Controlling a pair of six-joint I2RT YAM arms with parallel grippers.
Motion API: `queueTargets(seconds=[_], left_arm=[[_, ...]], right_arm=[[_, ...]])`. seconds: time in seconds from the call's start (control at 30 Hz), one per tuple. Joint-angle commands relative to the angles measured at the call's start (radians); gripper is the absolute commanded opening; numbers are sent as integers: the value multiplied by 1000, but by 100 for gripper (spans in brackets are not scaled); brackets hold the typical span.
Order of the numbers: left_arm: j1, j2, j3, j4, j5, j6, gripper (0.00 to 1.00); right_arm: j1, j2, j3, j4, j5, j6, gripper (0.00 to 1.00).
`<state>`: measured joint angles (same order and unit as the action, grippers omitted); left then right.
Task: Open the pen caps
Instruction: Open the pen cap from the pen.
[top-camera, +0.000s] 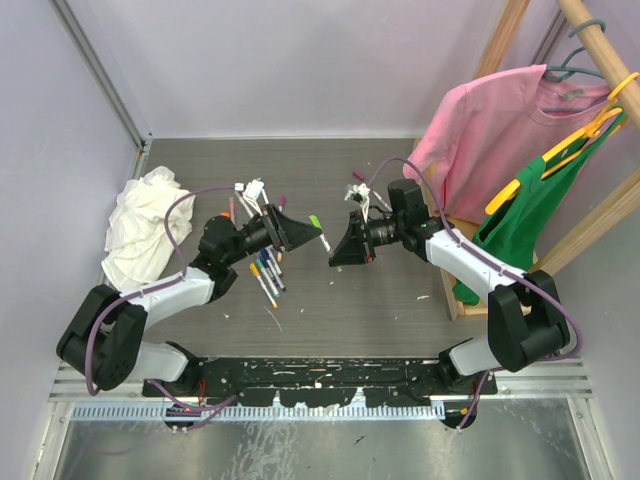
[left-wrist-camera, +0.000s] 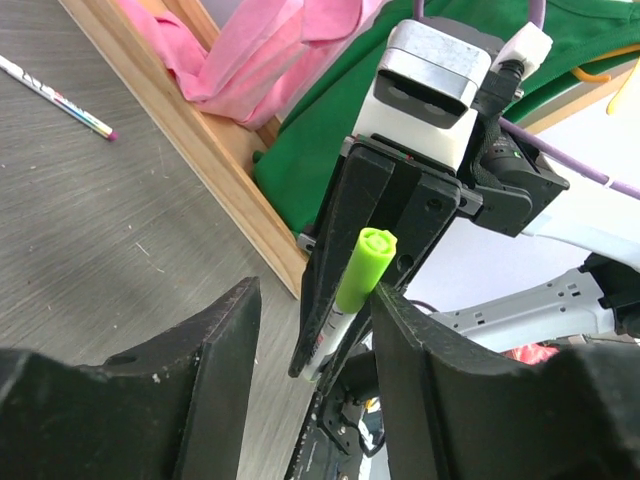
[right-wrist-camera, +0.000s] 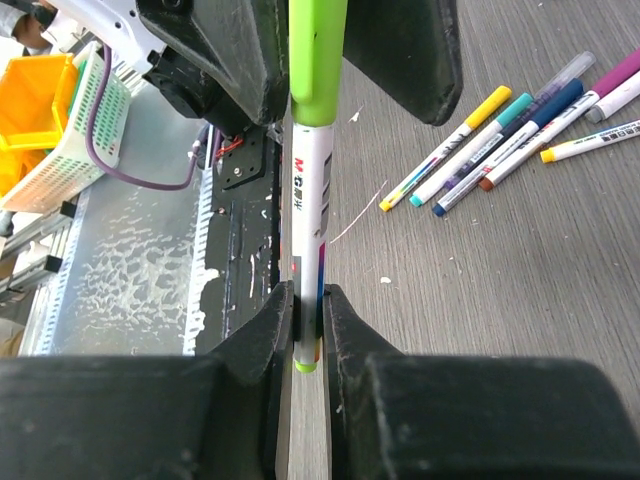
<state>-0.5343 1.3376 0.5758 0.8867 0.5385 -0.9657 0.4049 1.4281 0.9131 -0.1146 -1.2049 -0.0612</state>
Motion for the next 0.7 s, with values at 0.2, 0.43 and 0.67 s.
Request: queueTargets(seconds=[0.2, 0.43, 0.67], left_arm=[[4, 15, 45, 98, 30, -18, 45], [3, 21, 59, 87, 35, -2, 16], [-1, 38, 36, 112, 39, 22, 0]], right_arm=[[17, 34, 69, -60, 8, -71, 1], [21, 44, 81, -88, 18, -95, 1], [22, 44, 79, -34, 31, -16, 38]])
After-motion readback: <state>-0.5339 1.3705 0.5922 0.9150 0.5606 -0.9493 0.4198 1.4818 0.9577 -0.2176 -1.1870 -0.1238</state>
